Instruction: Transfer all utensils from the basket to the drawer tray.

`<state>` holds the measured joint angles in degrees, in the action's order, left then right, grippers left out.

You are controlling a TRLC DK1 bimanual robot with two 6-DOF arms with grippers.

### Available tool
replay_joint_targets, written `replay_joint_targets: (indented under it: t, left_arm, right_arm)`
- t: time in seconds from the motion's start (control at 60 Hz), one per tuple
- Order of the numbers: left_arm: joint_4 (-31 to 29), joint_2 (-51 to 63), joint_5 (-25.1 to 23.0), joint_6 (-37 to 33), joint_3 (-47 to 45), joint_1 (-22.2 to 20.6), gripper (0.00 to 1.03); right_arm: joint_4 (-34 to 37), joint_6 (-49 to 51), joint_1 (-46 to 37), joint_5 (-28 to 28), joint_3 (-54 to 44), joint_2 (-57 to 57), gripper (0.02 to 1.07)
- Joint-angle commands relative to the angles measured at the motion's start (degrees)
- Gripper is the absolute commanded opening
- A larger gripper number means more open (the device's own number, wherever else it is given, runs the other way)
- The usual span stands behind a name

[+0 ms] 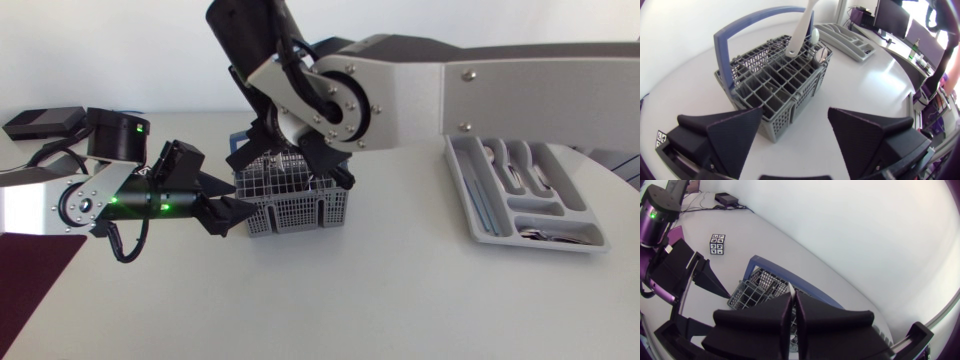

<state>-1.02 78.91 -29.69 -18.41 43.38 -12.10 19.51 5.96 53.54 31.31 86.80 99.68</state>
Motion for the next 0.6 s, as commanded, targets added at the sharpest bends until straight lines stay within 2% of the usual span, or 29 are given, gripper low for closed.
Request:
replay_joint_targets:
  t: [0.0, 0.267, 0.367, 0.5, 0.583]
  left_arm:
    - [0.7, 1.2, 0.2, 1.2, 2.2, -0.4, 0.91]
    - [4.3, 5.1, 3.7, 4.1, 5.2, -1.3, 0.91]
    - [6.8, 7.7, 7.5, 4.1, 5.5, -2.8, 0.90]
    - [7.3, 10.7, 10.9, 3.6, 5.9, -3.9, 0.90]
    - [7.1, 10.8, 11.0, 3.4, 5.5, -3.8, 0.90]
  right_arm:
    - [0.6, -0.8, 0.3, -0.3, -0.8, -2.0, 0.09]
    - [0.4, 0.8, -0.4, -2.0, -1.4, -5.5, 0.09]
    - [0.6, 1.5, -0.7, -2.1, -1.4, -7.0, 0.09]
    - [1.2, 1.9, -1.5, -2.9, -1.6, -9.4, 0.09]
    - [1.6, 2.2, -1.9, -2.9, -1.6, -11.0, 0.09]
